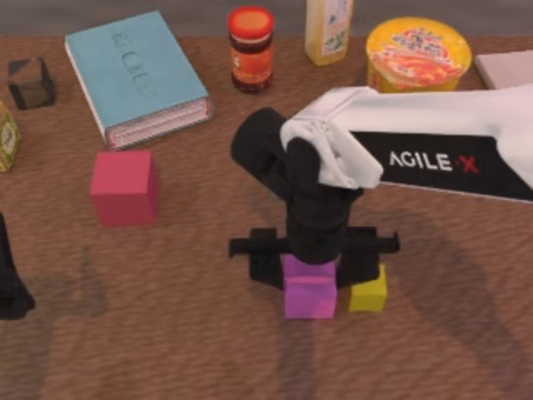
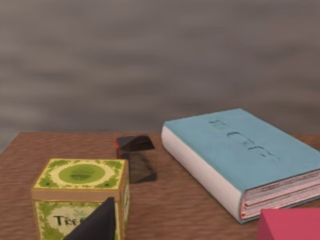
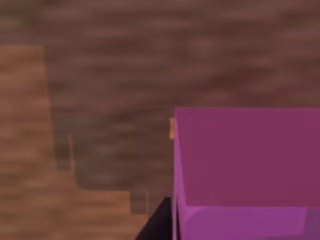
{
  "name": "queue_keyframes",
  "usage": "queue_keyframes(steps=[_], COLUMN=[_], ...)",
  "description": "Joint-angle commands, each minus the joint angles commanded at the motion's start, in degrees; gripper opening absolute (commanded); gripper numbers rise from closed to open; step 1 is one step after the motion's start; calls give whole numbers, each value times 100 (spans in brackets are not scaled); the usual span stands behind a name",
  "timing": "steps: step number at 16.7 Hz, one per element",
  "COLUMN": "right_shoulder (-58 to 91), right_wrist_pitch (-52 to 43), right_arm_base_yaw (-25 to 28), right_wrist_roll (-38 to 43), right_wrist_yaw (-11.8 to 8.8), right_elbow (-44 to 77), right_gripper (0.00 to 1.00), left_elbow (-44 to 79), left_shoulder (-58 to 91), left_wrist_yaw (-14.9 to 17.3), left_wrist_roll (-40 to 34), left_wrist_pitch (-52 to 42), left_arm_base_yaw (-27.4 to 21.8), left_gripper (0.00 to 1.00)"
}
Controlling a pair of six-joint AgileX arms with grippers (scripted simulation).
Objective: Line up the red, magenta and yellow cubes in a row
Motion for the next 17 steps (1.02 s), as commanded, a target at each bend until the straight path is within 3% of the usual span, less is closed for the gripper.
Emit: queue_keyframes(steps=[2,3,12,17], right_shoulder=[0,0,-8,-239], right_wrist_pitch=[0,0,-20,-896], right_arm_base_yaw=[0,0,-10,38], right_wrist_roll=[0,0,5,5], right_wrist_yaw=[0,0,0,-3], right_elbow=[0,0,20,603], right_gripper=[98,100,100,100], left_elbow=[0,0,0,0], left_shoulder=[0,0,0,0], left_wrist_yaw=[0,0,0,0], left_wrist_roll=[0,0,0,0], left_wrist_pitch=[0,0,0,0], left_arm_base_yaw=[0,0,0,0], left_gripper=[100,100,100,100])
